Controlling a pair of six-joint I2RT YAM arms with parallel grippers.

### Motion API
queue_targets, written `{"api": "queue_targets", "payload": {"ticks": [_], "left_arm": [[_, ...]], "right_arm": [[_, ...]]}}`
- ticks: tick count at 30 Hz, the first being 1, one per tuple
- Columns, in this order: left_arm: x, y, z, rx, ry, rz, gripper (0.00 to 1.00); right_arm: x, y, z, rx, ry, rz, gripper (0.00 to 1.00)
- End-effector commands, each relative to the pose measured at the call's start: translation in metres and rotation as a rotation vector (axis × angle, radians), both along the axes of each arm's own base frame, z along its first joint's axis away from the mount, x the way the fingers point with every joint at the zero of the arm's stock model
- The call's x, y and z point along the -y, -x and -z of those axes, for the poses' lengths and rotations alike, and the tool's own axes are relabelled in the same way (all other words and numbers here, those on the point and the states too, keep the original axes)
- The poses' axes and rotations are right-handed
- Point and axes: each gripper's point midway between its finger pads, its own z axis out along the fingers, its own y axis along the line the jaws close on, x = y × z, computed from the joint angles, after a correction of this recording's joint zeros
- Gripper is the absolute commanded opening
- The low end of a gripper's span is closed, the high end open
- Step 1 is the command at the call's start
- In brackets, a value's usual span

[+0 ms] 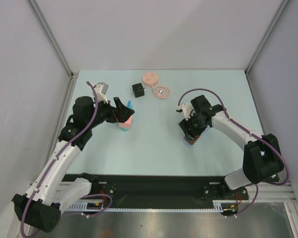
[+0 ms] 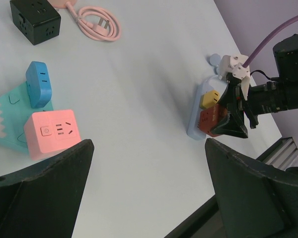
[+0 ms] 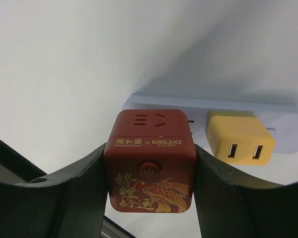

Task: Insert the plug

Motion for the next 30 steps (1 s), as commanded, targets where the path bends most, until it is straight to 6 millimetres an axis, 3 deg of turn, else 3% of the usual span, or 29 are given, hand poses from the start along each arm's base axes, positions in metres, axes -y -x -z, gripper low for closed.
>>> {"api": "queue_targets", "payload": {"ticks": [1,6,11,17,23,27,30], "left_arm": [[-0.002,-0.002,0.000,-0.001,0.008,-0.010,1.00],[0.000,-0.001,0.001,-0.010,0.013,-0.001,1.00],[0.003,0.000,0.004,-0.024,0.022,0.014,1.00],[0.003,-0.001,0.004,-0.023,0.023,0.012,1.00],[0.004,-0.002,0.007,-0.035,0.022,0.016,1.00],[0.003,-0.002,0.006,-0.030,0.019,0.006,1.00],[0.003,-0.002,0.007,-0.033,0.019,0.009,1.00]], "right_arm": [[-0.001,-0.002,0.000,0.000,-0.003,-0.001,0.00],[0.000,0.001,0.007,-0.007,-0.004,0.005,0.00],[0.002,0.010,0.033,-0.051,0.014,0.034,0.00],[-0.005,0.017,0.047,-0.049,-0.012,0.025,0.00],[0.004,0.025,0.062,-0.080,0.033,0.044,0.00],[0.004,0.022,0.051,-0.021,0.013,0.057,0.00],[0.005,0.013,0.039,0.042,0.022,0.073,0.14]]}}
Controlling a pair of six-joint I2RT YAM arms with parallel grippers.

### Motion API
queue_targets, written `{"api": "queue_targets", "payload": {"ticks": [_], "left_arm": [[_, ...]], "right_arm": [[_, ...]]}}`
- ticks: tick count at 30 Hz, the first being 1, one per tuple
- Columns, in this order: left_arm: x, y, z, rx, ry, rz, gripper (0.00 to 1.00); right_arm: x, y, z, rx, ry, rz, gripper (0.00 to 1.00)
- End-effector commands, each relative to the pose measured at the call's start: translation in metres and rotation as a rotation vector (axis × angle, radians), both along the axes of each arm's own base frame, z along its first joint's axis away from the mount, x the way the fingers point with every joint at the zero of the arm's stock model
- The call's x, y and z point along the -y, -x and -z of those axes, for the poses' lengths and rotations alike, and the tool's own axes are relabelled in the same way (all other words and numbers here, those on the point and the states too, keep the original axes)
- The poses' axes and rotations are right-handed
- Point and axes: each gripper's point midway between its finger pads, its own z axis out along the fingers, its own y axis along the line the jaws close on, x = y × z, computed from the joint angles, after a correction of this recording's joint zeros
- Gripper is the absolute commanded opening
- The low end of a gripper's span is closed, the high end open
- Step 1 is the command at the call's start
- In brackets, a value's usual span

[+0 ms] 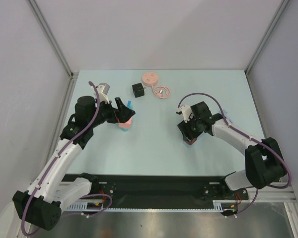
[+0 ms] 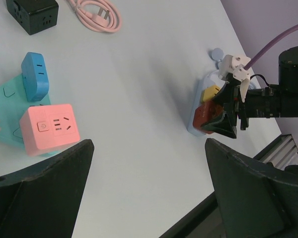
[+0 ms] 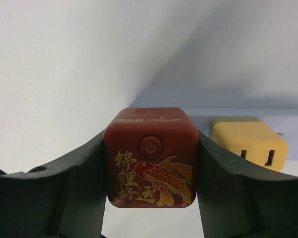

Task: Insert the plug

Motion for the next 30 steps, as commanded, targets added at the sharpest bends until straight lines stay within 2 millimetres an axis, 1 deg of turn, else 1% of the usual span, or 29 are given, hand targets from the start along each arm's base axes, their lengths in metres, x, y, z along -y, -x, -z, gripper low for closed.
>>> {"api": "queue_targets", "payload": {"ticks": [1,3,4,6,7,9,10,11,13,14,16,20,21,22,24,25,26,27,30], "left_arm": [[0.001,-0.001,-0.003,0.003,0.019,0.005,1.00],[0.002,-0.002,-0.004,0.003,0.020,0.006,1.00],[0.002,-0.002,-0.003,0.001,0.019,0.006,1.00],[0.002,-0.002,-0.003,0.002,0.018,0.007,1.00],[0.001,-0.001,-0.004,0.005,0.019,0.005,1.00],[0.001,-0.001,-0.004,0.008,0.016,0.001,1.00],[0.000,-0.001,-0.004,0.010,0.016,0.000,1.00],[0.000,-0.002,-0.004,0.010,0.014,-0.002,1.00],[0.000,-0.001,-0.004,0.011,0.014,-0.002,1.00],[0.000,-0.002,-0.005,0.015,0.014,-0.002,1.00],[-0.001,-0.001,-0.005,0.013,0.014,-0.002,1.00],[-0.001,0.000,-0.005,0.018,0.012,-0.002,1.00],[-0.001,0.000,-0.005,0.017,0.013,-0.003,1.00],[-0.001,0.000,-0.006,0.018,0.015,-0.002,1.00],[0.000,0.000,-0.006,0.015,0.017,0.000,1.00],[0.001,0.000,-0.006,0.012,0.020,0.006,1.00],[0.001,0.000,-0.006,0.012,0.020,0.006,1.00],[0.000,0.000,-0.006,0.013,0.020,0.004,1.00],[0.001,0.000,-0.006,0.012,0.020,0.006,1.00]], "right_arm": [[0.014,0.020,0.010,-0.049,0.064,0.024,0.31],[0.012,0.018,0.001,-0.023,0.046,0.024,0.38],[0.010,0.017,-0.006,0.001,0.030,0.020,0.49],[0.009,0.014,-0.014,0.026,0.022,0.025,0.54],[0.011,0.013,-0.017,0.036,0.026,0.033,0.62],[0.009,0.010,-0.026,0.059,0.016,0.037,0.68],[0.009,0.010,-0.030,0.068,0.009,0.035,0.76],[0.008,0.009,-0.034,0.078,-0.001,0.035,0.80],[0.003,0.010,-0.041,0.084,-0.028,0.013,0.82],[0.001,0.010,-0.046,0.101,-0.039,0.010,0.83],[0.003,0.010,-0.049,0.114,-0.041,0.015,0.83],[0.013,0.009,-0.059,0.132,-0.008,0.070,0.83],[0.013,0.009,-0.063,0.137,-0.011,0.077,0.83],[0.015,0.009,-0.072,0.149,-0.012,0.089,0.83],[0.017,0.009,-0.080,0.164,-0.016,0.099,0.83],[0.017,0.009,-0.087,0.178,-0.024,0.102,0.82],[0.017,0.009,-0.090,0.184,-0.024,0.104,0.81],[0.018,0.009,-0.092,0.188,-0.025,0.109,0.78],[0.020,0.008,-0.096,0.195,-0.026,0.128,0.55]]}}
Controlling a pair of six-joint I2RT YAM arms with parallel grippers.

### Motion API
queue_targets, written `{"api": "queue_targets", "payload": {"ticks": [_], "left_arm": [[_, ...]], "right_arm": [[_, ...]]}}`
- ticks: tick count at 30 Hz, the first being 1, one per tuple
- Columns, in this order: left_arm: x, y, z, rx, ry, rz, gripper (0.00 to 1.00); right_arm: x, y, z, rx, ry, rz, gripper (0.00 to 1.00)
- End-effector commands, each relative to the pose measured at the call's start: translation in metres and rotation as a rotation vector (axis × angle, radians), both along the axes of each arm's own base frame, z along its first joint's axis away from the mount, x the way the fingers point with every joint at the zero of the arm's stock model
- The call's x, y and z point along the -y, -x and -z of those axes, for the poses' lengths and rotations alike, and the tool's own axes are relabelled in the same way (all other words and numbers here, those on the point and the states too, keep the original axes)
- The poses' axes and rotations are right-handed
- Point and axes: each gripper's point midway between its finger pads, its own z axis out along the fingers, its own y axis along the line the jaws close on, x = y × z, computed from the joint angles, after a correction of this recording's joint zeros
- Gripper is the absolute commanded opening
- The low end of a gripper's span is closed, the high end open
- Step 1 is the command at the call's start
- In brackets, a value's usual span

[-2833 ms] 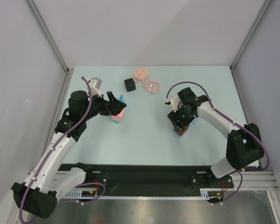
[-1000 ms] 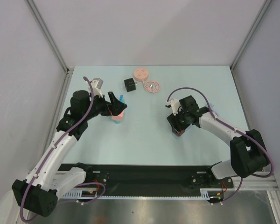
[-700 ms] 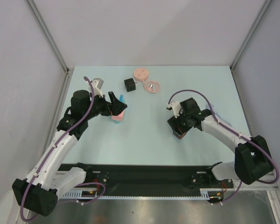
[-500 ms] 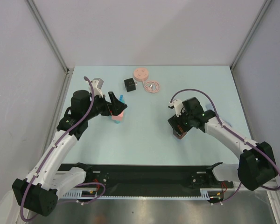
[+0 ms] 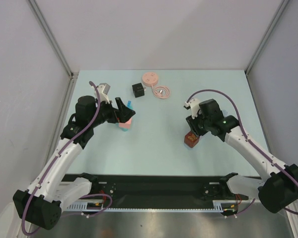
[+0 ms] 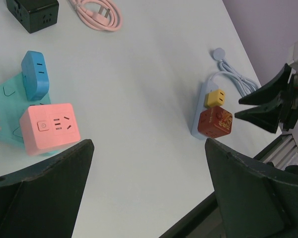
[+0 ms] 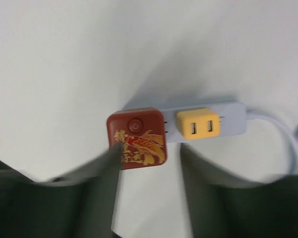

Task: Insert the plug

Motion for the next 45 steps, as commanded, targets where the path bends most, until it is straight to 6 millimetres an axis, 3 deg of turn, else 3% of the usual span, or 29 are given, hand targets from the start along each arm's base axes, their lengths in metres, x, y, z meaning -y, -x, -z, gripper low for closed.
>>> {"api": "queue_targets", "payload": {"ticks": [1,4,10,15,18,20,24,25,27,29,32,36,40,43,45], "left_arm": [[0.000,0.002,-0.008,0.019,0.022,0.006,1.00],[0.000,0.002,-0.007,0.017,0.022,0.006,1.00],[0.000,0.001,-0.006,0.014,0.021,0.004,1.00],[-0.003,0.000,-0.006,0.020,0.009,-0.011,1.00],[-0.004,-0.001,-0.008,0.029,0.007,-0.016,1.00],[-0.003,-0.001,-0.008,0.027,0.010,-0.015,1.00],[-0.002,0.001,-0.008,0.023,0.014,-0.007,1.00],[-0.003,0.000,-0.008,0.024,0.014,-0.011,1.00],[-0.002,0.001,-0.009,0.025,0.015,-0.009,1.00],[-0.002,0.001,-0.008,0.022,0.018,-0.007,1.00],[-0.002,0.001,-0.009,0.022,0.019,-0.008,1.00],[-0.003,0.001,-0.011,0.032,0.020,-0.014,1.00],[-0.004,0.001,-0.011,0.037,0.015,-0.019,1.00],[-0.004,0.001,-0.010,0.032,0.014,-0.016,1.00],[-0.004,0.000,-0.011,0.032,0.014,-0.018,1.00]], "right_arm": [[0.001,-0.003,-0.017,0.028,-0.013,0.035,0.37],[-0.003,0.002,-0.007,-0.011,-0.025,0.010,0.20],[-0.005,0.014,0.038,-0.140,0.008,-0.023,0.03],[0.002,0.016,0.056,-0.257,0.072,-0.003,0.02],[0.004,0.013,0.043,-0.265,0.087,0.025,0.02],[-0.004,0.000,0.020,-0.206,0.060,0.057,0.01],[0.003,-0.032,-0.029,-0.084,-0.030,0.420,0.00],[-0.004,-0.032,-0.038,-0.098,-0.120,0.522,0.00],[-0.020,-0.024,-0.045,-0.134,-0.213,0.547,0.00],[-0.020,-0.019,-0.049,-0.129,-0.229,0.603,0.00],[-0.016,-0.012,-0.040,-0.155,-0.195,0.632,0.00],[-0.012,-0.002,-0.009,-0.249,-0.158,0.670,0.00],[-0.004,0.015,0.036,-0.325,-0.058,0.707,0.00],[0.000,0.019,0.052,-0.355,-0.010,0.715,0.00],[0.001,0.018,0.050,-0.347,-0.005,0.716,0.00]]}}
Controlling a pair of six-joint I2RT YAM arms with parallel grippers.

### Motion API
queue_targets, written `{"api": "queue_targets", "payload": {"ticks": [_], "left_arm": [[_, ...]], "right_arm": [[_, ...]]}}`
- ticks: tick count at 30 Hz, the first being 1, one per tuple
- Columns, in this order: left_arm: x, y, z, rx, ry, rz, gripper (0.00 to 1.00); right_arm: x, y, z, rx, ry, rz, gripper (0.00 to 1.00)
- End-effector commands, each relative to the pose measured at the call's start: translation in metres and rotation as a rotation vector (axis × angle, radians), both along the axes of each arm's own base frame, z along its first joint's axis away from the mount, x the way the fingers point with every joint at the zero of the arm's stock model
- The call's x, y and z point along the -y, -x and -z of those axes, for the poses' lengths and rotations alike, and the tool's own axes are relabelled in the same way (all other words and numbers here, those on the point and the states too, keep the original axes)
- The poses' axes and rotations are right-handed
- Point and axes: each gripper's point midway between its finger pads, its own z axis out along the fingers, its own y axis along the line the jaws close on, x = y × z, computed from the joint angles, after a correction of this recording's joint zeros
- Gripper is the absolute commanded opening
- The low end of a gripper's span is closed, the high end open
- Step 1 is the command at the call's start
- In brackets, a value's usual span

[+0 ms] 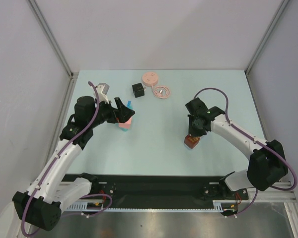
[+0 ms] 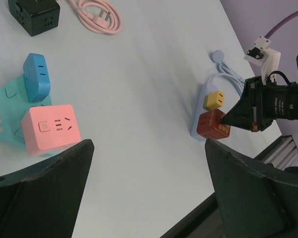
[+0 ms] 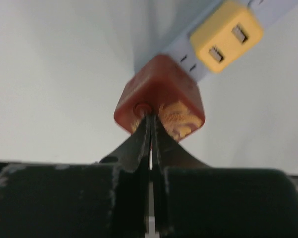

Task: Insert the plug

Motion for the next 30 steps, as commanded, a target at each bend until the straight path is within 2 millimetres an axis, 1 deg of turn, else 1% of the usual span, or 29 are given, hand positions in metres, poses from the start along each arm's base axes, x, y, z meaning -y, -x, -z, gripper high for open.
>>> {"api": "queue_targets", "payload": {"ticks": [1,4,5,8,10,11,13,14,15,16,18,20,22,23,24,25,26,27,28,29,30], "left_arm": [[-0.002,-0.001,-0.007,0.018,0.012,-0.011,1.00],[-0.001,-0.001,-0.006,0.015,0.012,-0.009,1.00],[-0.002,-0.001,-0.007,0.019,0.011,-0.012,1.00],[-0.003,-0.001,-0.007,0.021,0.009,-0.018,1.00],[-0.004,-0.001,-0.006,0.023,0.007,-0.021,1.00],[-0.004,-0.002,-0.006,0.022,0.007,-0.024,1.00],[-0.005,-0.002,-0.006,0.022,0.006,-0.027,1.00],[-0.005,-0.002,-0.005,0.018,0.004,-0.030,1.00],[-0.005,-0.003,-0.005,0.019,0.002,-0.031,1.00],[-0.006,-0.003,-0.005,0.019,0.000,-0.032,1.00],[-0.007,-0.003,-0.004,0.015,-0.005,-0.035,1.00],[-0.008,-0.004,-0.001,0.012,-0.015,-0.042,1.00],[-0.010,-0.006,0.000,0.009,-0.025,-0.053,1.00],[-0.010,-0.007,0.002,0.003,-0.031,-0.057,1.00],[-0.013,-0.009,0.002,0.003,-0.036,-0.072,1.00],[-0.013,-0.011,0.005,-0.006,-0.042,-0.075,1.00],[-0.014,-0.014,0.002,-0.004,-0.045,-0.083,1.00],[-0.014,-0.016,0.002,-0.009,-0.049,-0.089,1.00],[-0.016,-0.024,0.007,-0.022,-0.066,-0.110,1.00],[-0.017,-0.031,0.000,-0.019,-0.076,-0.124,1.00],[-0.019,-0.037,-0.001,-0.024,-0.085,-0.139,1.00]], "right_arm": [[0.007,0.006,0.008,-0.028,0.041,0.027,0.00],[0.006,0.001,-0.007,0.005,0.029,0.032,0.00],[0.005,-0.001,-0.015,0.024,0.021,0.035,0.00],[0.007,0.001,-0.024,0.036,0.015,0.034,0.00],[0.008,0.004,-0.024,0.030,0.014,0.034,0.00],[0.008,0.006,-0.022,0.024,0.012,0.034,0.00],[0.011,0.013,-0.009,-0.003,0.026,0.031,0.00],[0.008,0.013,-0.004,-0.007,0.006,0.025,0.00],[0.008,0.017,0.003,-0.024,0.004,0.023,0.00],[0.010,0.024,0.015,-0.052,0.011,0.021,0.00],[0.009,0.029,0.029,-0.085,0.013,0.011,0.00],[0.012,0.033,0.034,-0.115,0.030,0.000,0.00],[0.015,0.024,0.019,-0.070,0.044,0.008,0.00],[0.017,0.024,0.010,-0.058,0.050,0.009,0.00],[0.017,0.019,-0.001,-0.029,0.044,0.010,0.00],[0.020,0.014,-0.017,0.018,0.033,0.019,0.00],[0.020,0.007,-0.038,0.061,0.019,0.020,0.00],[0.022,0.003,-0.050,0.092,0.016,0.018,0.01],[0.025,0.000,-0.065,0.137,0.012,0.021,0.03],[0.026,-0.005,-0.082,0.182,-0.003,0.025,0.10],[0.025,-0.007,-0.091,0.213,-0.012,0.020,0.16]]}}
